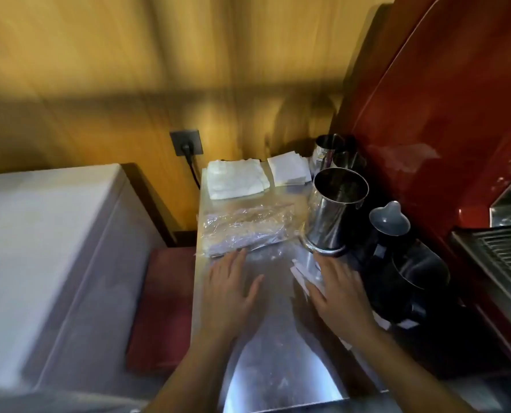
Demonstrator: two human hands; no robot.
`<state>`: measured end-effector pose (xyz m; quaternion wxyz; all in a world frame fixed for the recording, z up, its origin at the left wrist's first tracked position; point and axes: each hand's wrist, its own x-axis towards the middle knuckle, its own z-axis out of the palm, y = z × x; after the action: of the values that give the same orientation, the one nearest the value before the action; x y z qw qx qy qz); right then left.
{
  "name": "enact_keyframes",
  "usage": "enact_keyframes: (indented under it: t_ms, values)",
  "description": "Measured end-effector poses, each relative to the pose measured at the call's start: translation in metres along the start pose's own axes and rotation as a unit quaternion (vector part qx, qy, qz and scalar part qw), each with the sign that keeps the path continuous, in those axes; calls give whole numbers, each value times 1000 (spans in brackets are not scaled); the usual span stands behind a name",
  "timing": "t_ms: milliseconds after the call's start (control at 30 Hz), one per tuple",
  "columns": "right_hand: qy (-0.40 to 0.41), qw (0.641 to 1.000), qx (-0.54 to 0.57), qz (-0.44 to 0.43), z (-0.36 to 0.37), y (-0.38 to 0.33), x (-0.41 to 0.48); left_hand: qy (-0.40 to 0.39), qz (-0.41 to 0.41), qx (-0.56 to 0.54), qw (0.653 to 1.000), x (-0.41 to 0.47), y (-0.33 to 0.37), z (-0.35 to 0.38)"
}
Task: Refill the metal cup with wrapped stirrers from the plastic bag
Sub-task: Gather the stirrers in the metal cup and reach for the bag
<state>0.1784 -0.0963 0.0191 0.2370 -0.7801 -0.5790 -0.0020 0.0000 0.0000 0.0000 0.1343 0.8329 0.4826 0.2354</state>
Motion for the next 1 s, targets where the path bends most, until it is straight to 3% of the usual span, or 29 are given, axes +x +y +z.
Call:
enact_keyframes:
  t_ms: [200, 700, 1000]
  values:
    - [-138, 989, -52, 32, 24, 15, -17, -92, -5, 57, 994, -22, -14, 34]
    - [-232, 966, -81, 80, 31, 15, 0, -102, -7, 76, 992, -32, -23, 46]
    - [-217, 965, -66, 132, 27, 29, 24, -108, -11, 85, 990, -31, -23, 44]
